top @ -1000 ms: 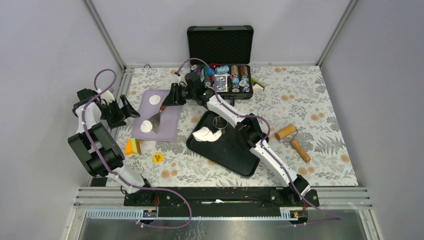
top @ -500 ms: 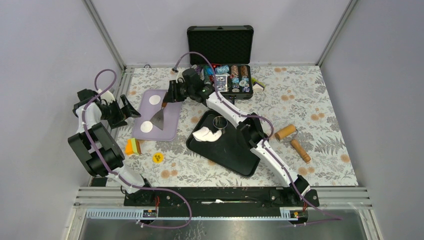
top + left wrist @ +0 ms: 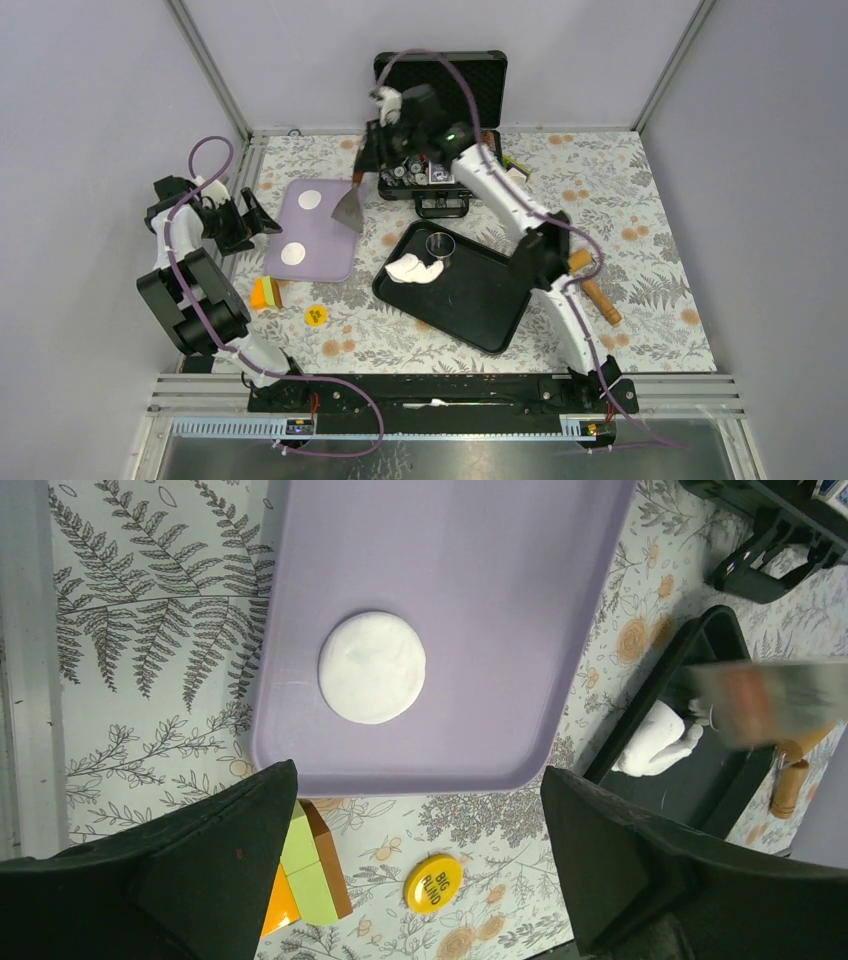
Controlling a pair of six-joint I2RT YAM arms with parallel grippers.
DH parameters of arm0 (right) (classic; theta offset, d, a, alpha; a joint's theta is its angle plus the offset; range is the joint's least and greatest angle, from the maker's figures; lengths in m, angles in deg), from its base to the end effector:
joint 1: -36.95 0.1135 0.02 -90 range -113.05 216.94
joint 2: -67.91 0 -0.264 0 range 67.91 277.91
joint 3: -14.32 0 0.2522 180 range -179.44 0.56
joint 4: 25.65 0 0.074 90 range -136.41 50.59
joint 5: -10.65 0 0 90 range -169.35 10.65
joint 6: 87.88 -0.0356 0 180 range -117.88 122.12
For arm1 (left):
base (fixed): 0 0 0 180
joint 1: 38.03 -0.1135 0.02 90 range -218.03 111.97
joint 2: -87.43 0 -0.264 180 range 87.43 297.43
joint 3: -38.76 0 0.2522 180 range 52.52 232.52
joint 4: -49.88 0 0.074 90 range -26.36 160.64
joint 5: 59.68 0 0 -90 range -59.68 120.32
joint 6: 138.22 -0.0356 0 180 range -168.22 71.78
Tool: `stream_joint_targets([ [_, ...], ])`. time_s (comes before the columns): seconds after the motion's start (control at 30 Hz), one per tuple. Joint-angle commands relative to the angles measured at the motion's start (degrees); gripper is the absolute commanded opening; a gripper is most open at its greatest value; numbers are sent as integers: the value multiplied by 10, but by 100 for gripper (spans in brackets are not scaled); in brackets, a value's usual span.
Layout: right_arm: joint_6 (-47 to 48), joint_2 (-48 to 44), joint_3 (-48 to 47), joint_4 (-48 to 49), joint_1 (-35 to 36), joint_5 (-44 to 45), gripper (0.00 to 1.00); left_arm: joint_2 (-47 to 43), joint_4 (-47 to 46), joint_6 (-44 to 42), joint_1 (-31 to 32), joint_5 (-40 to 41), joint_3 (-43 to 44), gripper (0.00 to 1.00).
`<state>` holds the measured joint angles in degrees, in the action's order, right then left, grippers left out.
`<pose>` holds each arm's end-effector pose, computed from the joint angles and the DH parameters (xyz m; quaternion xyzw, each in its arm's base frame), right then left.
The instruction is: Roll out the dumpling wrappers from the dough
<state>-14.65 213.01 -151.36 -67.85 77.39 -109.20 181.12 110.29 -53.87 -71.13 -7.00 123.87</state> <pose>0.4224 0.3833 0.3146 -0.3056 0.7526 0.4470 0.3747 0.2824 0.1583 0.2438 -0.1644 0.9188 -0.2395 0.2673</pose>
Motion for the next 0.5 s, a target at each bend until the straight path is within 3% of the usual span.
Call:
stream_joint_targets([
  [0.0,3,-210,129,-14,-100,-148,0,-42,10,-29,21,4,34,99],
  [0.17,39,-371,380,-7,-258,-241,0,-78,20,-63,105,71,30,99],
  [0.37,40,-556,736,15,-522,-250,0,-84,17,-55,238,127,22,99],
  [0.47,40,-595,875,15,-593,-250,0,-69,2,-36,306,154,21,99],
])
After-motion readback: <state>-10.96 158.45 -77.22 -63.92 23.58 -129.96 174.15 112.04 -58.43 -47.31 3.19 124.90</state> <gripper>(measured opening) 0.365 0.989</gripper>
